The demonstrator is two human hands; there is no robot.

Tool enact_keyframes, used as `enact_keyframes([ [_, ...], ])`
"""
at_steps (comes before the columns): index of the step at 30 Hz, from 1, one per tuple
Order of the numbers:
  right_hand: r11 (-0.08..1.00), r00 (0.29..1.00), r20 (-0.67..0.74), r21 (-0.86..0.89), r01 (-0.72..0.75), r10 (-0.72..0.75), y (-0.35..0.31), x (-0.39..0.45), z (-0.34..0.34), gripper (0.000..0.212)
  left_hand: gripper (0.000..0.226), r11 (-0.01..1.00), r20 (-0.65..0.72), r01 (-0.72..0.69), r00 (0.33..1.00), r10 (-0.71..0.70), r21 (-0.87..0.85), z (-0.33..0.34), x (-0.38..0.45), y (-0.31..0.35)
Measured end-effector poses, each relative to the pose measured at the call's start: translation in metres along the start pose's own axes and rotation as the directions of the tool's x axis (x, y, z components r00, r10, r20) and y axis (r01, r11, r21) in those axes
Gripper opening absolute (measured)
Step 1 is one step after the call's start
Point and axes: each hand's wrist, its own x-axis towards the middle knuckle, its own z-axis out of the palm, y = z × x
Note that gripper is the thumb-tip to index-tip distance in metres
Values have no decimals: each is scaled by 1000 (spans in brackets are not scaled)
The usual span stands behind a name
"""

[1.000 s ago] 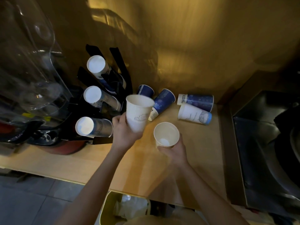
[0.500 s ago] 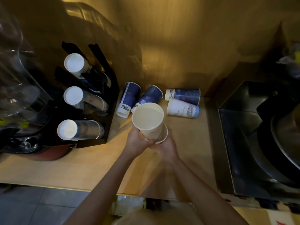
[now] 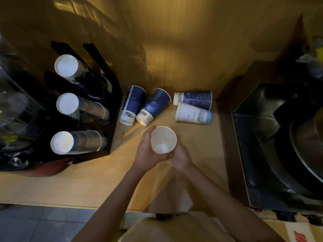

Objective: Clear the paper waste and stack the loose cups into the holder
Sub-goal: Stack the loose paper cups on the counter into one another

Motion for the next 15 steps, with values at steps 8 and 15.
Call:
enact_keyframes([
  [8,797,991,40,-591,124,-124,-17,73,-68,32,101,1000,6,12,1000,-12,12,-3,4,-4],
  [15,693,986,-67,-719,58,-152,15,122,-69,82,99,999,26,41,999,-41,-12,-7,6,-7],
])
